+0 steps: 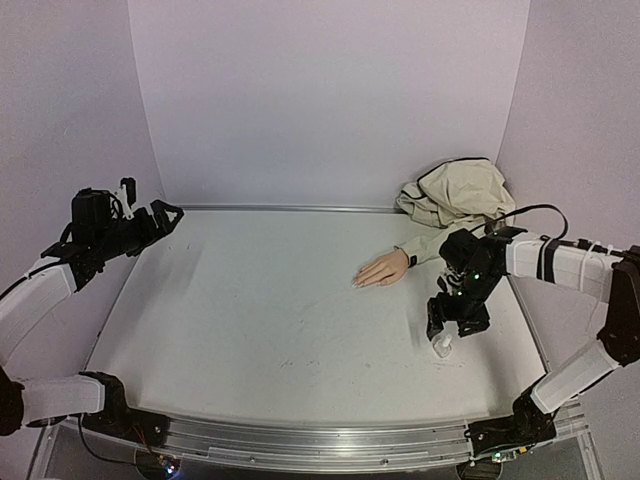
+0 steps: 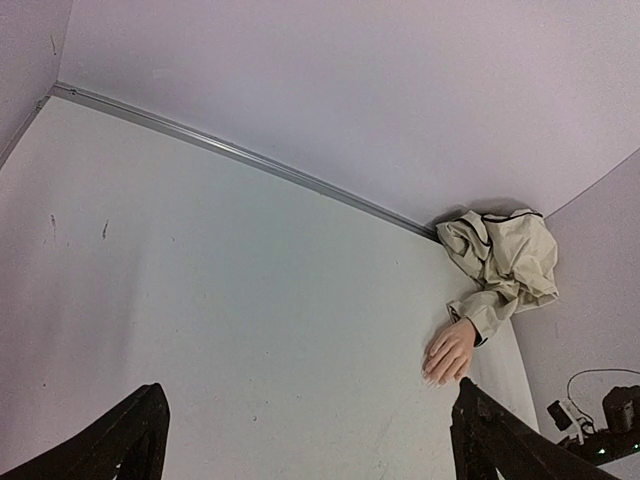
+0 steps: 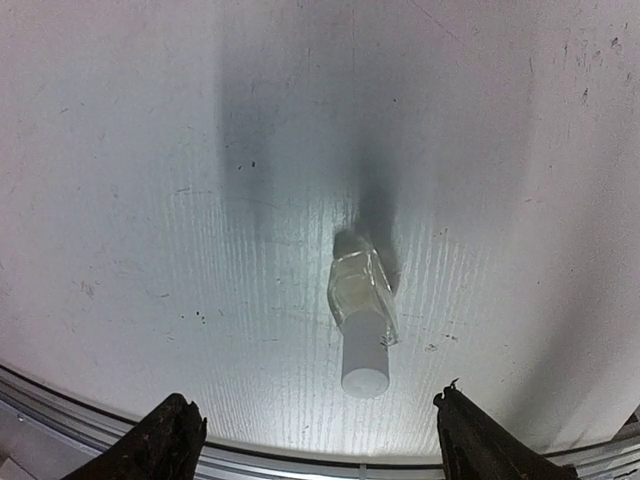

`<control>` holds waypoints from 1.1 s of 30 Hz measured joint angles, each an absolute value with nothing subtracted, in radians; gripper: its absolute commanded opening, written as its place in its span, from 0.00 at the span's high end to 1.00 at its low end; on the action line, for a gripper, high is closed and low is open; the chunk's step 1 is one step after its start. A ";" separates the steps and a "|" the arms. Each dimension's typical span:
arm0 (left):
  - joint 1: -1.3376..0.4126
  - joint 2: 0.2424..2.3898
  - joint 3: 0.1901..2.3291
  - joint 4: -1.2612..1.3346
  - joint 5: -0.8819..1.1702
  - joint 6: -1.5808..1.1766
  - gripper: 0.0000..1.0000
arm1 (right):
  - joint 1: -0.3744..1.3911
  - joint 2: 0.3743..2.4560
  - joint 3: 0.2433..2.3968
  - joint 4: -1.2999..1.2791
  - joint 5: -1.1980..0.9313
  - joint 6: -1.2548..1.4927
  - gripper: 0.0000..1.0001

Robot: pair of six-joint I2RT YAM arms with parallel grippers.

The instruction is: Paint the nails

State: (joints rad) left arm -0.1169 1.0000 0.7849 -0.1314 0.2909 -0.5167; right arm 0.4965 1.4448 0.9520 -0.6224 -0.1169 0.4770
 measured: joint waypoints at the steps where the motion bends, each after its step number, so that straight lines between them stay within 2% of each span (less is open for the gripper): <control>1: -0.117 1.000 0.785 -0.131 0.293 -0.516 0.01 | 0.500 1.451 0.948 -0.619 -0.111 0.479 0.27; 6: -0.117 1.001 0.785 -0.131 0.296 -0.515 0.00 | 0.501 1.473 0.931 -0.596 -0.073 0.494 0.43; 19: -0.117 1.036 0.785 -0.131 0.314 -0.515 0.01 | 0.512 1.528 0.894 -0.530 -0.033 0.513 0.65; 23: -0.117 1.061 0.785 -0.131 0.335 -0.515 0.00 | 0.512 1.533 0.894 -0.515 -0.031 0.511 0.76; 30: -0.117 1.116 0.804 -0.131 0.413 -0.524 0.01 | 0.513 1.535 0.894 -0.503 -0.027 0.504 0.91; 33: -0.117 1.141 0.820 -0.131 0.463 -0.533 0.01 | 0.514 1.533 0.892 -0.499 -0.025 0.496 0.93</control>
